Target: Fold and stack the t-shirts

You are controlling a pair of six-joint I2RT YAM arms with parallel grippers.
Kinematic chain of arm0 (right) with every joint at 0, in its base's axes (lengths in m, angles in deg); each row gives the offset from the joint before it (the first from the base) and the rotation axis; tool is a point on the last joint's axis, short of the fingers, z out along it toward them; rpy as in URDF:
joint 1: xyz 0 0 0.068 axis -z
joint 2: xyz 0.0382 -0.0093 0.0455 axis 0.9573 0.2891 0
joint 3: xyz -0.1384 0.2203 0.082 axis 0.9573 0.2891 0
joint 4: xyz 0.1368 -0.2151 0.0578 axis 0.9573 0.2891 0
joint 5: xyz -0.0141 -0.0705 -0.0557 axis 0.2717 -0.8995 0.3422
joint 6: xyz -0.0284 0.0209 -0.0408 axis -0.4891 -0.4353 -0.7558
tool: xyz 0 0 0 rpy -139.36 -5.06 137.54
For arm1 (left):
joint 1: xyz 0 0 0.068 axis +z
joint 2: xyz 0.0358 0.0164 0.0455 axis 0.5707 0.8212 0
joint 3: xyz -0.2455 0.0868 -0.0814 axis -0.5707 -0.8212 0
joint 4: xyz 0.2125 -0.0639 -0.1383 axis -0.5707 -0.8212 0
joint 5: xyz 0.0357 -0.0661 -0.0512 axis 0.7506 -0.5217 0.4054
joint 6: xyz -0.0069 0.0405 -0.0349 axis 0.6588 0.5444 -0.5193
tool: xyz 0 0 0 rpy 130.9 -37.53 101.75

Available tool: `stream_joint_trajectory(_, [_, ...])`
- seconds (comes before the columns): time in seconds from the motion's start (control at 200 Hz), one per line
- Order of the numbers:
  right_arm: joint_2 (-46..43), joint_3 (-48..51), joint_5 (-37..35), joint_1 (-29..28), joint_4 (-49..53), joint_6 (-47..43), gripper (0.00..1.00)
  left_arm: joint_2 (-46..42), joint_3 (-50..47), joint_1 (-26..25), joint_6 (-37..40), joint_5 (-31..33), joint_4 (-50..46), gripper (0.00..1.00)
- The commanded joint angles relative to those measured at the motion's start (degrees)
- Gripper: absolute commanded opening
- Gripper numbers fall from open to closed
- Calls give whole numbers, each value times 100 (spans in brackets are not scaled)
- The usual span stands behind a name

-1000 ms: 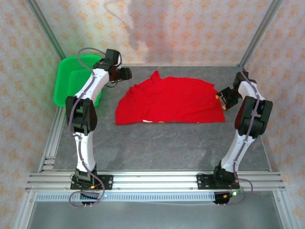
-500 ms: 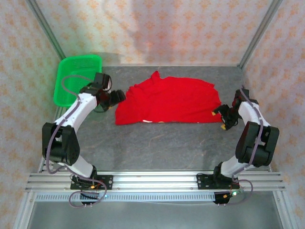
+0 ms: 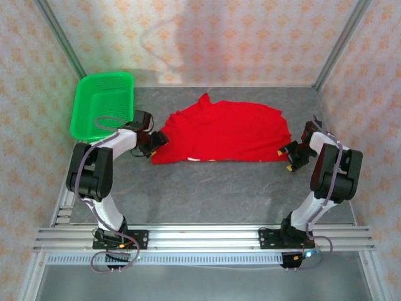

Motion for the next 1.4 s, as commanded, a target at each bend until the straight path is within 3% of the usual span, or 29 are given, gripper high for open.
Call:
stream_joint_trajectory(0.0, [397,-166,-291,-33,-812,71,58,159,-59,-9,-69,235,54,59])
stream_joint_trajectory(0.18, [659,-389,-318,-36,-830,119,45,299,25,-16,-59,745,-687,46])
stream_joint_trajectory(0.425, [758,-535,-362,-35,-838,167,25,-588,-232,-49,-308,850,-788,62])
stream_joint_trajectory(0.615, [592,-409,-400,-33,-846,141,17,-893,-298,-45,-260,967,-1021,70])
stream_joint_trajectory(0.736, [479,-341,-249,-36,-825,190,18,-737,-491,-41,-369,894,-597,71])
stream_joint_trajectory(0.901, [-192,-171,-218,-35,-742,315,34,-420,-705,-48,-758,621,344,72])
stream_joint_trajectory(1.061, [-151,-382,-145,-36,-532,184,40,-122,-735,-56,-986,495,1021,71])
stream_joint_trajectory(1.156, [-2,-523,-161,-36,-561,204,41,114,-619,-104,-987,384,1163,66])
stream_joint_trajectory(1.396, [376,-906,-229,-36,-206,93,42,159,-587,-130,-957,458,1044,28])
